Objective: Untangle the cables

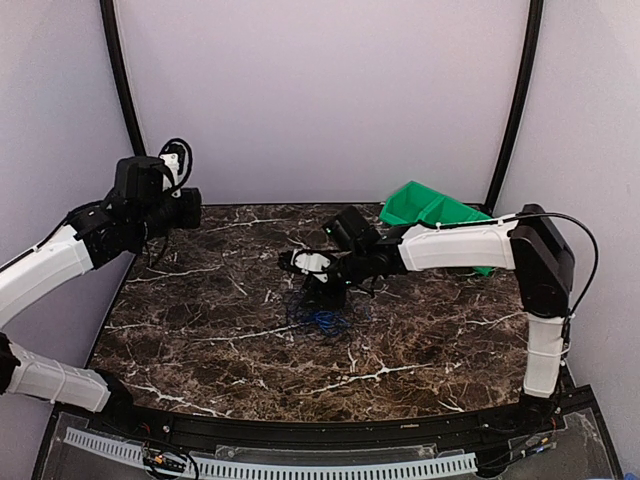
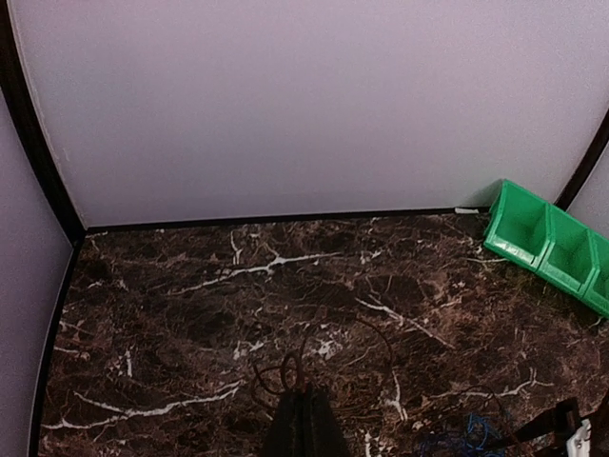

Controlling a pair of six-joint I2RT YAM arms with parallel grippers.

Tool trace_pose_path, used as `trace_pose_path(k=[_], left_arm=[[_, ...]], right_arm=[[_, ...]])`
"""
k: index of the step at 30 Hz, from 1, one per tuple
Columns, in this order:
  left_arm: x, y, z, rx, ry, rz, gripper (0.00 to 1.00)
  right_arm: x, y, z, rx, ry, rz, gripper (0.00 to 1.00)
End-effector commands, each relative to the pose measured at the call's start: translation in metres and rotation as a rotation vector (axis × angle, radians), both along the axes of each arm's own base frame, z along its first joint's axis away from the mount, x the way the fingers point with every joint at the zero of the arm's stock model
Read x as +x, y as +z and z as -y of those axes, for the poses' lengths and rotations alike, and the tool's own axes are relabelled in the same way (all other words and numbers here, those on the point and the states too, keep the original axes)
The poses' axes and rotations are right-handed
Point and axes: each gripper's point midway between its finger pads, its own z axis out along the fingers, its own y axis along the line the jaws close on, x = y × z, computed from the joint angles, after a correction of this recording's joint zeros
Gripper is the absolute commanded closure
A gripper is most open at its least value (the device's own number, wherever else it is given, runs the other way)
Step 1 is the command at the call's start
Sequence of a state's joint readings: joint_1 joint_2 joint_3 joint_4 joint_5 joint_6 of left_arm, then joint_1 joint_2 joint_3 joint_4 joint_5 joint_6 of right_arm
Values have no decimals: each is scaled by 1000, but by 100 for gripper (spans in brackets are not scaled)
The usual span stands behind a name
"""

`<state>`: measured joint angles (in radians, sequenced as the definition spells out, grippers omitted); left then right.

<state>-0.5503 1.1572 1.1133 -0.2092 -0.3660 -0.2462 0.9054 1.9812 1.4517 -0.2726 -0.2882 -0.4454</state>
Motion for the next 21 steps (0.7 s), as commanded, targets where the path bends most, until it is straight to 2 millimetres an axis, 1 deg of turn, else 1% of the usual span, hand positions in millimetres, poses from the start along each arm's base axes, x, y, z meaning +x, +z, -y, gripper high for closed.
trace_pose_path(k=[1, 3, 4, 6, 8, 10, 12, 13, 14, 15, 16, 17, 18, 19, 20, 21], left_arm=[[-12, -42, -26, 0, 88, -97, 100], [-17, -67, -31, -2, 92, -152, 100], [-18, -73, -30, -18, 88, -168, 100], [-21, -85, -34, -26, 95, -201, 100], [-23, -96, -38, -21, 110, -235, 100], [-24, -102, -42, -17, 129, -254, 100], [-25, -104, -46, -17, 148, -257, 100], [-25, -104, -48, -19, 154, -256, 100], [-25, -103, -49, -24, 161, -254, 95], [-26, -101, -49, -27, 161, -255, 80], [-26, -99, -49, -32, 158, -254, 72], [-27, -96, -45, -40, 131, -254, 56], [-27, -92, -41, -46, 103, -245, 51], [-28, -88, -29, -61, 33, -235, 42], [-29, -83, -23, -76, -3, -223, 38], [-31, -80, -11, -107, -70, -213, 32]], right_arm=[[-6, 16, -3, 23, 52, -13, 51], [-6, 18, -6, 35, 57, -20, 51], [-5, 18, -8, 34, 60, -23, 51], [5, 15, -10, 19, 30, 2, 51], [22, -2, -7, -60, -21, 55, 50], [43, -23, -3, -178, -81, 103, 50], [52, -40, 1, -266, -96, 110, 51], [56, -44, 2, -285, -104, 118, 51], [57, -47, 2, -287, -108, 121, 51], [57, -48, 2, -284, -110, 123, 51], [56, -49, 2, -280, -109, 126, 51], [56, -49, 3, -277, -109, 129, 51], [56, -49, 3, -275, -109, 129, 50], [55, -49, 2, -274, -107, 129, 50], [54, -49, 2, -274, -104, 128, 51], [54, -49, 2, -275, -101, 125, 50]])
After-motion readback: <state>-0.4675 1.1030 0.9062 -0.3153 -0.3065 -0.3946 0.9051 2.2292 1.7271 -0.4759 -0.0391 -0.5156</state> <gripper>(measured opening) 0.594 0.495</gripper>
